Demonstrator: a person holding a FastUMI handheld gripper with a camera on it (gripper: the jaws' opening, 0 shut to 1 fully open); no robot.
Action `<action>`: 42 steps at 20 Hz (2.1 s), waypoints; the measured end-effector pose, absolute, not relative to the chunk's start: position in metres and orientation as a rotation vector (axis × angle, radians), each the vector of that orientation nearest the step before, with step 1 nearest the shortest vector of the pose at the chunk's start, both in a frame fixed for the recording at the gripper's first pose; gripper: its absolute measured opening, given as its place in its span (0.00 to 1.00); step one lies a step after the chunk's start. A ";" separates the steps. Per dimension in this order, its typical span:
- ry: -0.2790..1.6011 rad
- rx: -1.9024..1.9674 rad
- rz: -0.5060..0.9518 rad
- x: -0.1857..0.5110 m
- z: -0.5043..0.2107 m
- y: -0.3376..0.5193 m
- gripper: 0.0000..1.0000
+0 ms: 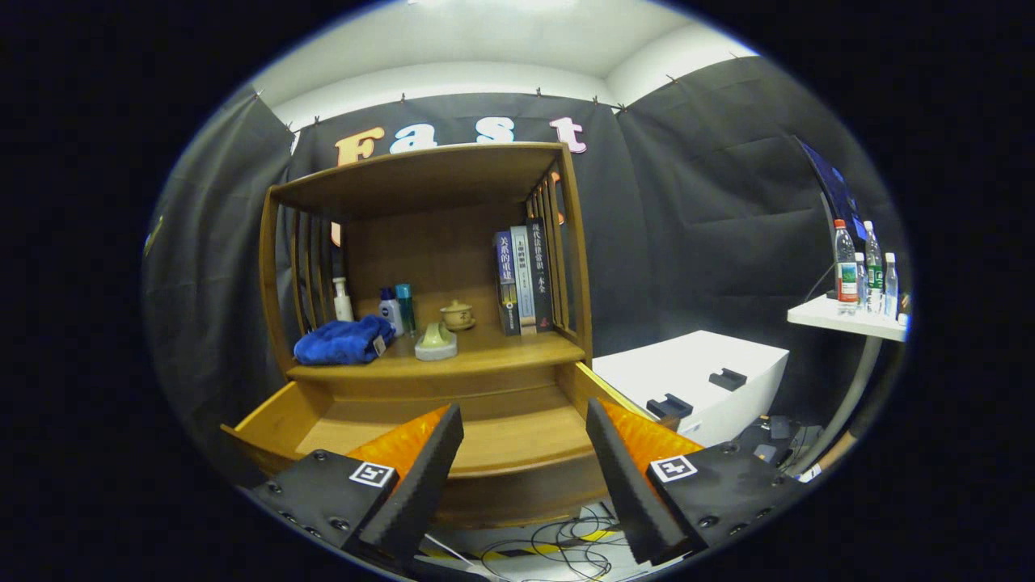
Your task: Pull open the drawer, take out the items inside it, and place them on the countertop above the cabinet.
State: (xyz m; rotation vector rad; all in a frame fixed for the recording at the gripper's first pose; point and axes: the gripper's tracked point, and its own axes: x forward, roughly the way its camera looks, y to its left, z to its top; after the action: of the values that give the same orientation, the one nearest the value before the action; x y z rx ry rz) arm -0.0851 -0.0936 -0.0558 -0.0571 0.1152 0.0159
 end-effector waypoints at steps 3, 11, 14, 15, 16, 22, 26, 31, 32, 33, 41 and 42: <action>0.084 -0.086 0.020 -0.097 -0.070 -0.099 0.99; 0.136 -0.091 0.084 -0.090 -0.126 -0.086 0.99; 0.156 -0.074 0.097 -0.085 -0.137 -0.084 0.99; 0.161 -0.072 0.100 -0.083 -0.139 -0.084 0.99; 0.166 -0.071 0.105 -0.082 -0.141 -0.083 0.99; 0.175 -0.055 0.155 -0.078 -0.143 -0.079 0.98; 0.184 -0.036 0.172 -0.077 -0.143 -0.079 0.97; 0.187 -0.042 0.171 -0.067 -0.143 -0.074 0.97; 0.188 -0.040 0.170 -0.065 -0.143 -0.075 0.97; 0.192 -0.033 0.171 -0.063 -0.143 -0.074 0.97; 0.201 -0.024 0.172 -0.038 -0.142 -0.069 0.97; 0.202 -0.019 0.174 -0.035 -0.142 -0.068 0.97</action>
State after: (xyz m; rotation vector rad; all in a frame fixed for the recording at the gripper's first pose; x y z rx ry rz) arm -0.0349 -0.0681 -0.1419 -0.0193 0.2025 0.1736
